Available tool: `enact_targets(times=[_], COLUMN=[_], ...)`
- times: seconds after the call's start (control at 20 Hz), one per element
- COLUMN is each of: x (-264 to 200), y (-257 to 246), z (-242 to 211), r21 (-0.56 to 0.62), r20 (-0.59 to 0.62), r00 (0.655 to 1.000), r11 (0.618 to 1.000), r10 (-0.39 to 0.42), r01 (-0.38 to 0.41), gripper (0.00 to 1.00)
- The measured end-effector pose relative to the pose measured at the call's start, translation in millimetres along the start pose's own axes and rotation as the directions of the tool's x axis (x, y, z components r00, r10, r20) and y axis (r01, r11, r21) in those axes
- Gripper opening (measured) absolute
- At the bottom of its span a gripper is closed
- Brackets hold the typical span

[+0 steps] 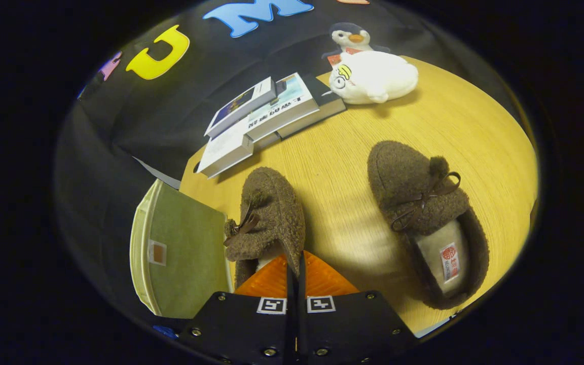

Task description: Open the storage box then place both shoes into the box .Put the left shoe in first, then the right shoe, with the right side of both shoes facing outward in a uniform manner.

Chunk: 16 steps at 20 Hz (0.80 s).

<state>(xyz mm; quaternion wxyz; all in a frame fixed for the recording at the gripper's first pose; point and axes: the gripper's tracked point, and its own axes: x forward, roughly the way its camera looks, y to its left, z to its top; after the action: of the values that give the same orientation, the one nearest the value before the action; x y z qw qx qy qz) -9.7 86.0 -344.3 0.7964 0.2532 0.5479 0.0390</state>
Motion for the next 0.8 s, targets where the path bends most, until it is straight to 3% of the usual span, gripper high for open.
enact_targets(times=[0.8], x=[-63.3], y=[111.1], z=[36.8], r21=[0.039], r20=[0.078], r00=[0.988], r11=[0.99], r10=[0.131], r01=[-0.134], gripper=[0.01])
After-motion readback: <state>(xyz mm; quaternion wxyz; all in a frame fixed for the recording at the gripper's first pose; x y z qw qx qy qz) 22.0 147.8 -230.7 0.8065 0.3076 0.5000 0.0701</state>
